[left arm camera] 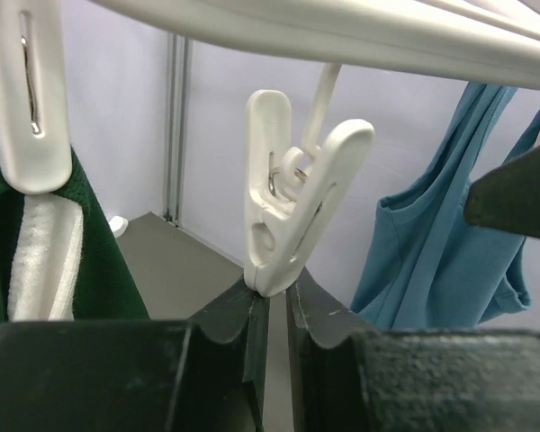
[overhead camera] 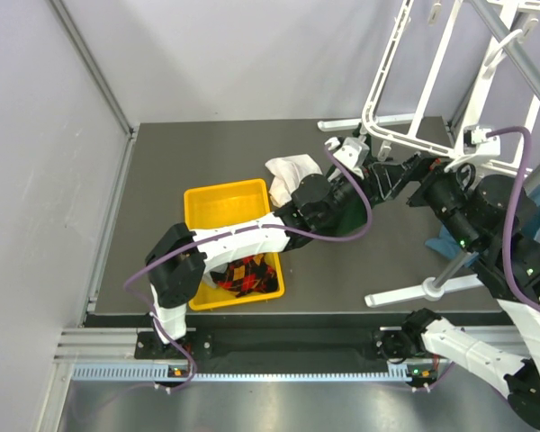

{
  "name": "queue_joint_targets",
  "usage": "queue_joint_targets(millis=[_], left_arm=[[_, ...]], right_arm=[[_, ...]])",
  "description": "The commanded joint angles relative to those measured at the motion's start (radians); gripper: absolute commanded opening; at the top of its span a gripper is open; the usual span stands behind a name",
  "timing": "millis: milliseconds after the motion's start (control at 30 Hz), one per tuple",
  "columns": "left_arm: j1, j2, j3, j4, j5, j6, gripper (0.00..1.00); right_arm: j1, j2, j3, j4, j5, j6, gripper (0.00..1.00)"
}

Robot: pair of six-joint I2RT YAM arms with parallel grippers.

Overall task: Clip the socks to the hanger
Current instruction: Open the clamp at the hanger.

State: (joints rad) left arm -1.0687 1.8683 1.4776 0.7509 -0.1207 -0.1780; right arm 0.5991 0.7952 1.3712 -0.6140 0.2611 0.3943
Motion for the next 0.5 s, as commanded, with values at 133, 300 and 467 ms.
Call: queue_joint_targets(millis=[133,300,467], left_arm=[[-0.007,-0.04,0.035,0.013,0.004,0.032,0.15],[-0.008,-0.066,0.02,0.007,0.044,0.032,0.16],[-0.016,-0.09,-0.005,0.014,0.02,0.043,0.48]], right_arm=[[-0.002,0.012,-0.04,0.097,0.026,0.02,0.81],[-0.001,0.012,-0.067,0.129,0.053,0.034,0.73],[0.001,0.01,-0.073,0.148,0.053,0.043,0.7]])
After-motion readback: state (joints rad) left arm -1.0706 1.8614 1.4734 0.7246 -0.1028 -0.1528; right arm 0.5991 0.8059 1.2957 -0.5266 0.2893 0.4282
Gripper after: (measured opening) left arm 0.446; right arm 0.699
